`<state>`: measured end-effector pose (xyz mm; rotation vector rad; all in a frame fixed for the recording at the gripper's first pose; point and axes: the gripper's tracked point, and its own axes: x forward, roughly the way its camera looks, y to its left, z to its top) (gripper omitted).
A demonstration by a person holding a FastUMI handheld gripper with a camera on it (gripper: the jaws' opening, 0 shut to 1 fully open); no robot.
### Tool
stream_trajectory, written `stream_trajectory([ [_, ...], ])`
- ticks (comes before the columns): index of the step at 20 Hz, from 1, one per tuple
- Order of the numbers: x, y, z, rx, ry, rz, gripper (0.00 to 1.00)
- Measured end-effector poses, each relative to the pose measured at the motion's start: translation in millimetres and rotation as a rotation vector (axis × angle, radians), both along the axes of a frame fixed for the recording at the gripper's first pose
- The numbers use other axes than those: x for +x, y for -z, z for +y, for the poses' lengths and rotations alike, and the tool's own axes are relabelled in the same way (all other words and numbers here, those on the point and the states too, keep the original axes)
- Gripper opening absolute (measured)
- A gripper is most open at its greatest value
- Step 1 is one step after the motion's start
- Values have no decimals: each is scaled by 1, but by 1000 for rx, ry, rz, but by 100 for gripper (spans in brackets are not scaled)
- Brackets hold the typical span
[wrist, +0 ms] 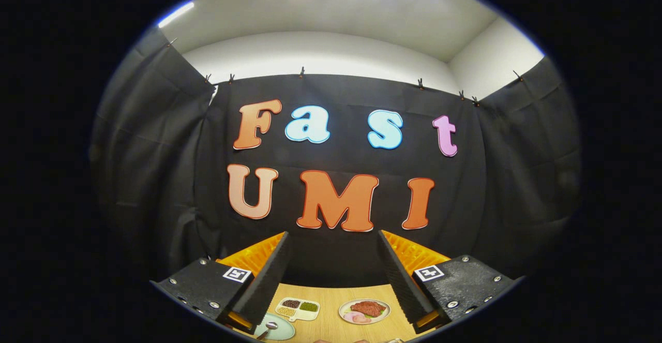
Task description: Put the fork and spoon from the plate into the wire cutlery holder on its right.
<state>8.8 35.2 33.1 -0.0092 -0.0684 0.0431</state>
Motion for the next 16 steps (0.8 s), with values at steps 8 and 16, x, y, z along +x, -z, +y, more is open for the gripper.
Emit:
stream_trajectory([
  [8, 15, 32, 45, -9, -68, 96, 98],
  [16, 20, 132, 118, 4, -204, 460, 98],
])
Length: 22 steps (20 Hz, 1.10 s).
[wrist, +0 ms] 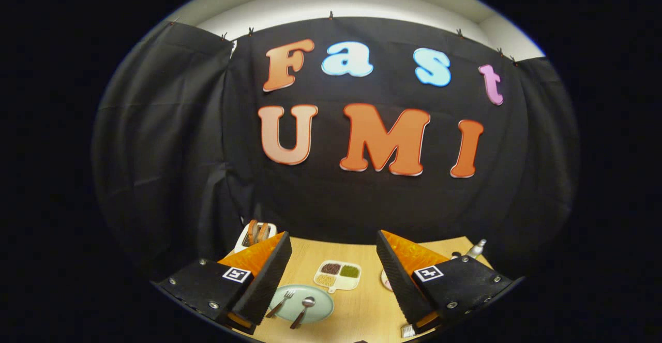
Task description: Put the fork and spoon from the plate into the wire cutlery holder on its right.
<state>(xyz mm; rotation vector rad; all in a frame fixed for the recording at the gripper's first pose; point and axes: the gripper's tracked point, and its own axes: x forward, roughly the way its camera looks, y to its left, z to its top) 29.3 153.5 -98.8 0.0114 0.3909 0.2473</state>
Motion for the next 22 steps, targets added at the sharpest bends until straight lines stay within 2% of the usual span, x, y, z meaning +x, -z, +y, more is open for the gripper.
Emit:
stream_trajectory([
  [4, -4, 68, 34, -14, -58, 250, 98],
  [11, -34, 187, 71, -93, -136, 656, 94],
  [17, -58, 282, 84, -116, -136, 952, 86],
  [22, -67, 341, 85, -131, -92, 1103, 74],
])
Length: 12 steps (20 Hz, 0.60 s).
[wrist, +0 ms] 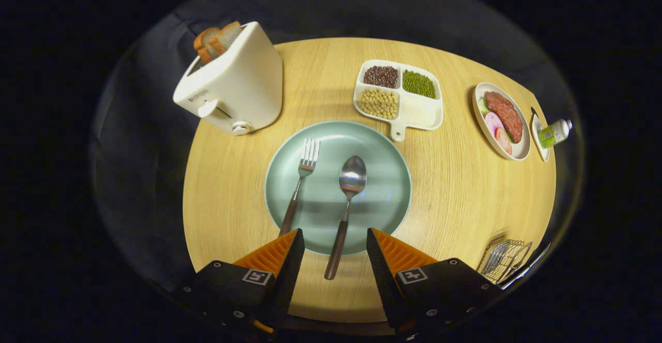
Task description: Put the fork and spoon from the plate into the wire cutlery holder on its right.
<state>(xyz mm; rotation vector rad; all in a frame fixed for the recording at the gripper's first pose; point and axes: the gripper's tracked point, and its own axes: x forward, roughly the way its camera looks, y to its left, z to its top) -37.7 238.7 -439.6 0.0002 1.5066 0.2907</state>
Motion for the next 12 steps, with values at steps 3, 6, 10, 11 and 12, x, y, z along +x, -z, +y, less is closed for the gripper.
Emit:
stream_trajectory([
  [3, -5, 27, -2, -37, 36, 55, 67],
  [6, -8, 44, -2, -67, 50, 92, 55],
  [10, -8, 57, 2, -89, 79, 119, 36],
  [11, -8, 61, 0, -104, 82, 118, 33],
  [12, -7, 63, 1, -105, 88, 112, 25],
])
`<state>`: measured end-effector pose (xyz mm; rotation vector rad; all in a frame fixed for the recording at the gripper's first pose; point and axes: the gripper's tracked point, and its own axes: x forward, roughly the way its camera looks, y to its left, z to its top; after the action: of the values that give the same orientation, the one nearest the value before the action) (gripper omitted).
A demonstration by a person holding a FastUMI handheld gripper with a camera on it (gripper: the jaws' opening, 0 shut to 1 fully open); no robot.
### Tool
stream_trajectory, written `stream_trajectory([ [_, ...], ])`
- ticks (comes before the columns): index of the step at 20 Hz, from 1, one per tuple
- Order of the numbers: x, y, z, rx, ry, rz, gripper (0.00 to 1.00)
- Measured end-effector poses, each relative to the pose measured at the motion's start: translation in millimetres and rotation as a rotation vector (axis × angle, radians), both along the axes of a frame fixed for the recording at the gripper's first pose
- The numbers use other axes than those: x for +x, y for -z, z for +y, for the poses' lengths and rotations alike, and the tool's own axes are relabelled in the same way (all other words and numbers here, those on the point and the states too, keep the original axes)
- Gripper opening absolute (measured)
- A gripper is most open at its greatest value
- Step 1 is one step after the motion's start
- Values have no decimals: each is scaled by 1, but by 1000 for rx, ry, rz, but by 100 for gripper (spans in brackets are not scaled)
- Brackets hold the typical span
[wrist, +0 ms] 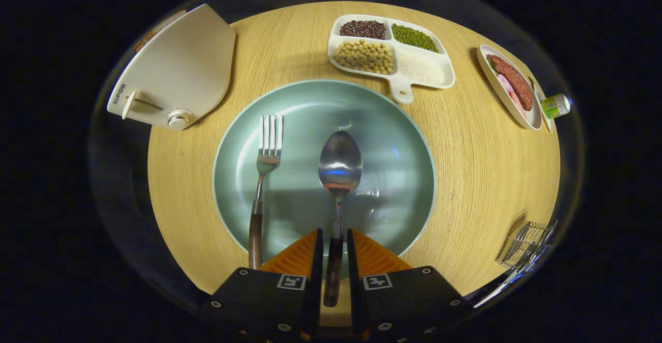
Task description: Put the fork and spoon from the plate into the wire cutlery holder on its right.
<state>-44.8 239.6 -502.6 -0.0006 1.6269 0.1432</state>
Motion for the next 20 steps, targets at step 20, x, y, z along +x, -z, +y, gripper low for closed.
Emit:
stream_trajectory([
  [20, 19, -120, -82, 165, 61, -299, 4],
])
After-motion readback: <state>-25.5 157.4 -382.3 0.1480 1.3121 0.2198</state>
